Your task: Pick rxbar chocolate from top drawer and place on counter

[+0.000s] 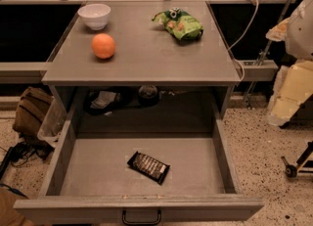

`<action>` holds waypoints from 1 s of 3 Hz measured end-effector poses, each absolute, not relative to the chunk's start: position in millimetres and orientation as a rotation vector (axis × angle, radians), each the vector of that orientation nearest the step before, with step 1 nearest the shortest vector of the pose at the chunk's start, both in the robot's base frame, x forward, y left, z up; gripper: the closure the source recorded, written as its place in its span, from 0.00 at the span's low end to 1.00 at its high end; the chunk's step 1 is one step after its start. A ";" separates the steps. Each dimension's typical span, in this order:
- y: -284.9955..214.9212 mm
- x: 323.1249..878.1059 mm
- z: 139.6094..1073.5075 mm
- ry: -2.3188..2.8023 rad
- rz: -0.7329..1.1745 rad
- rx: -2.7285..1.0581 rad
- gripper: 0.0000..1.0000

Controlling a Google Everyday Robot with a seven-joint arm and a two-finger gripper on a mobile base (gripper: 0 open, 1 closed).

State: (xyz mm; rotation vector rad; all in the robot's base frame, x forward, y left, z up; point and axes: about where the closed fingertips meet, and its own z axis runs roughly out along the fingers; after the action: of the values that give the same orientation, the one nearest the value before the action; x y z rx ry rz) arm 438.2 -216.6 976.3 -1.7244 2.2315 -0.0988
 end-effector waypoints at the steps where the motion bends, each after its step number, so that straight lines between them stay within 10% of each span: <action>1: -216.6 438.2 976.3 2.232 -0.099 -1.724 0.00; 3: -200.9 458.8 931.0 2.213 0.044 -1.744 0.00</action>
Offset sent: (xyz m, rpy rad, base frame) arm 0.0150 0.0068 -0.0409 0.0851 0.0672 0.0144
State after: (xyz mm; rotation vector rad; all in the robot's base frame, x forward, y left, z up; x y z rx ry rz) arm 458.8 -200.9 931.0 -1.7436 2.2130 0.0439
